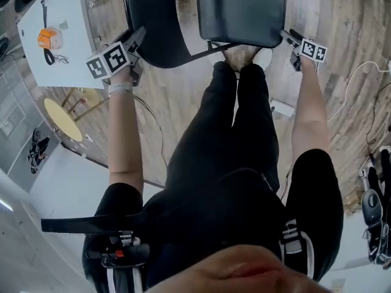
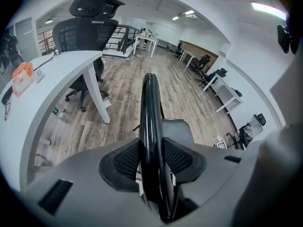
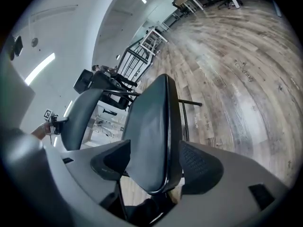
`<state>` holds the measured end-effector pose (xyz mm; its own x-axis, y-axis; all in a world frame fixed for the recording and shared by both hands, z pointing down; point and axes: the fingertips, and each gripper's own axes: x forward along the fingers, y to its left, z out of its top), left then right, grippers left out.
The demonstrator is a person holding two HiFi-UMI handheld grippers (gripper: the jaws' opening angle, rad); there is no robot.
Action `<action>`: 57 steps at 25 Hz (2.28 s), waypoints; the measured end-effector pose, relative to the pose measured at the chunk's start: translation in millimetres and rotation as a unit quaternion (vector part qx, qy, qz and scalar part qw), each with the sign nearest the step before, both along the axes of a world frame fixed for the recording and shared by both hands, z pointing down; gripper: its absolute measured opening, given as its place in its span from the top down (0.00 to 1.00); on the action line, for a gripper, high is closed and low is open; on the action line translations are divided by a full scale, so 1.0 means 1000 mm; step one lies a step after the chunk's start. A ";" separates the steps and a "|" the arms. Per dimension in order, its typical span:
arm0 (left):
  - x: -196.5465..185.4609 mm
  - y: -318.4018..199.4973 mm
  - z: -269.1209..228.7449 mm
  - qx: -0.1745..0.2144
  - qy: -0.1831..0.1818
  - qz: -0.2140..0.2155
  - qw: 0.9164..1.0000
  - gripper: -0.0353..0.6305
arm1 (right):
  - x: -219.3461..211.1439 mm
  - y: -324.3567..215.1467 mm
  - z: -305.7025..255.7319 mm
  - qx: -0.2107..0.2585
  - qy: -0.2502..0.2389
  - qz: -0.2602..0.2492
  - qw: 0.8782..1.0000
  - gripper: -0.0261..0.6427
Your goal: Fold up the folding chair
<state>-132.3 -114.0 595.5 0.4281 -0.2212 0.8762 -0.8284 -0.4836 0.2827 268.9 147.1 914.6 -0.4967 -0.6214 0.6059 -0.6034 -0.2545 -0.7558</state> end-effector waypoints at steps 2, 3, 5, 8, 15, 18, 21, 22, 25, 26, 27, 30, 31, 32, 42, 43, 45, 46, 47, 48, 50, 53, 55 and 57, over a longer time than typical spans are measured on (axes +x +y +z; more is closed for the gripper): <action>0.000 -0.001 0.000 0.002 -0.005 0.002 1.000 0.72 | -0.001 -0.001 0.015 -0.005 -0.005 -0.016 1.000 0.51; 0.000 -0.001 -0.001 0.003 -0.007 0.003 1.000 0.72 | -0.001 -0.004 0.021 -0.003 -0.010 -0.020 1.000 0.51; 0.000 -0.001 -0.001 0.003 -0.007 0.003 1.000 0.72 | 0.000 -0.010 0.030 0.003 -0.023 -0.019 1.000 0.51; 0.001 -0.001 0.000 -0.003 -0.004 0.002 1.000 0.72 | -0.001 -0.017 0.041 0.011 -0.055 -0.016 0.998 0.51; 0.001 -0.002 -0.001 -0.013 -0.004 0.005 1.000 0.72 | -0.011 -0.032 0.054 0.020 -0.116 -0.037 0.992 0.51; 0.001 -0.003 0.001 -0.017 -0.004 0.008 1.000 0.72 | -0.015 -0.041 0.055 0.022 -0.141 -0.051 0.988 0.51; 0.000 -0.004 0.001 -0.020 -0.007 0.010 1.000 0.72 | -0.019 -0.045 0.056 0.022 -0.162 -0.075 0.984 0.51; -0.001 -0.004 0.002 -0.020 -0.009 0.010 1.000 0.72 | -0.020 -0.045 0.057 0.019 -0.167 -0.081 0.982 0.51; -0.003 -0.004 0.002 -0.022 -0.012 0.009 1.000 0.73 | -0.018 -0.040 0.064 -0.012 -0.163 -0.085 0.983 0.52; -0.003 -0.004 0.003 -0.023 -0.012 0.009 1.000 0.73 | -0.018 -0.038 0.065 -0.020 -0.157 -0.086 0.984 0.53; -0.004 -0.003 0.003 -0.026 -0.012 0.010 1.000 0.73 | -0.017 -0.038 0.066 -0.023 -0.154 -0.088 0.984 0.53; -0.005 -0.003 0.004 -0.033 -0.015 0.011 0.999 0.73 | -0.018 -0.038 0.066 -0.014 -0.155 -0.092 0.984 0.53; -0.006 -0.003 0.003 -0.034 -0.019 0.012 0.999 0.73 | -0.019 -0.037 0.065 -0.011 -0.160 -0.091 0.983 0.53; -0.006 -0.003 0.003 -0.036 -0.022 0.012 0.999 0.73 | -0.019 -0.038 0.063 -0.007 -0.166 -0.088 0.982 0.53; -0.001 -0.002 -0.023 -0.026 0.003 0.008 1.000 0.74 | -0.036 -0.047 0.028 -0.006 -0.194 -0.089 0.977 0.57; -0.002 -0.001 -0.027 -0.025 0.003 0.008 1.000 0.75 | -0.045 -0.054 0.014 0.018 -0.222 -0.088 0.971 0.58; 0.000 0.000 -0.036 -0.022 0.006 0.008 1.000 0.75 | -0.056 -0.060 -0.006 0.039 -0.255 -0.085 0.962 0.59; 0.003 0.001 -0.041 -0.020 0.010 0.009 1.000 0.75 | -0.058 -0.061 -0.012 0.038 -0.255 -0.085 0.962 0.59; 0.005 0.001 -0.047 -0.017 0.013 0.010 1.000 0.75 | -0.059 -0.062 -0.017 0.033 -0.248 -0.086 0.964 0.59; 0.007 0.001 -0.051 -0.014 0.017 0.010 1.000 0.75 | -0.059 -0.062 -0.020 0.027 -0.236 -0.088 0.967 0.60; 0.008 0.001 -0.059 -0.010 0.027 0.010 1.000 0.76 | -0.068 -0.068 -0.037 0.039 -0.235 -0.092 0.967 0.60; 0.002 -0.002 -0.070 -0.004 0.029 0.009 1.000 0.76 | -0.089 -0.081 -0.066 0.070 -0.257 -0.092 0.959 0.61; 0.001 -0.003 -0.078 -0.001 0.035 0.009 0.999 0.76 | -0.096 -0.085 -0.079 0.075 -0.253 -0.089 0.960 0.63; 0.003 -0.002 -0.088 0.003 0.037 0.010 0.999 0.76 | -0.101 -0.088 -0.094 0.083 -0.254 -0.088 0.960 0.64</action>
